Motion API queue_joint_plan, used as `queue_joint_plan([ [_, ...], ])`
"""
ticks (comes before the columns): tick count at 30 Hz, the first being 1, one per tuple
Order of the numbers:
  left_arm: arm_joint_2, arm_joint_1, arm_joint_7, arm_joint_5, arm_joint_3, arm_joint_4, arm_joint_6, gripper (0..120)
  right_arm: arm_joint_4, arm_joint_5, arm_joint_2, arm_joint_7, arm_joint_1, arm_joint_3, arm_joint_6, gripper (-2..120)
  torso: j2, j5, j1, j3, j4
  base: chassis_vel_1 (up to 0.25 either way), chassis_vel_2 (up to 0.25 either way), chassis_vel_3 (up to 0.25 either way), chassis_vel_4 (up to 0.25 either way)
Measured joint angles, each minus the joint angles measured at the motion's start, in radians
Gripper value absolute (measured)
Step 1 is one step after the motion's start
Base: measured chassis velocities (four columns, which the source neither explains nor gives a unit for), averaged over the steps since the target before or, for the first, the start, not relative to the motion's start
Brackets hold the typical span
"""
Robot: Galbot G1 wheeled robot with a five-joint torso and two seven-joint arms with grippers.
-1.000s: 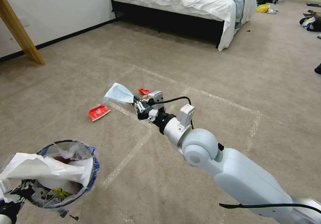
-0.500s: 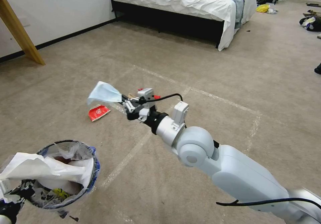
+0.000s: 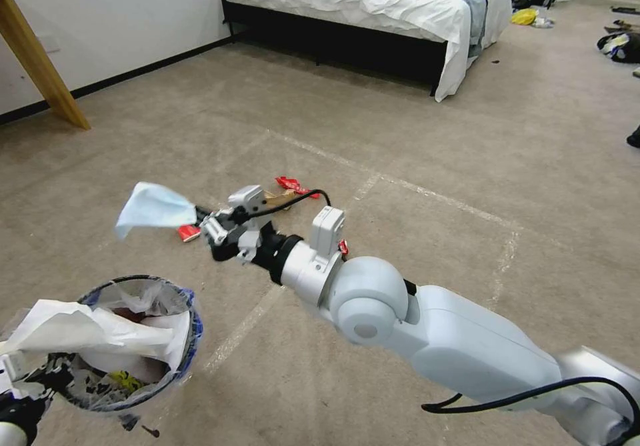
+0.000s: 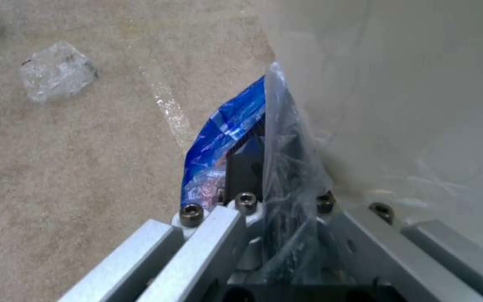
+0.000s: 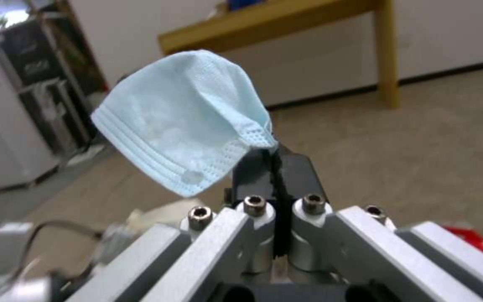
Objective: Pick up the trash bin and place the garbage on the floor into it.
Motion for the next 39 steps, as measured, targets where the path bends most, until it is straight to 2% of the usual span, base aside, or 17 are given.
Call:
queue_joint_plan([
  [8,0.001,-0.006,-0.001,-0.006,-0.003,0.002,0.001,1,0.016,0.030,0.000,0.074,0.069,-0.110,-0.062,0,0.000,0.0000,0.000,0.000,-0.0001,0.000,0.000,0.000,0.000],
  [13,0.001,-0.009,-0.002,-0.014,-0.007,-0.001,0.001,1,0.020,0.036,0.026,0.127,0.085,-0.161,-0.126,0,0.000,0.0000,0.000,0.000,0.0000,0.000,0.000,0.000,0.000],
  [25,0.006,-0.018,-0.005,-0.017,-0.007,0.003,0.002,1,-0.026,0.027,0.060,0.138,0.122,-0.215,-0.162,0,0.000,0.0000,0.000,0.000,0.0000,0.000,0.000,0.000,0.000],
  [39,0.015,-0.040,-0.006,-0.021,-0.005,0.014,0.004,1,-0.092,0.040,0.135,0.163,0.181,-0.293,-0.208,0,0.000,0.0001,0.000,0.000,0.0001,0.000,0.000,0.000,0.000],
])
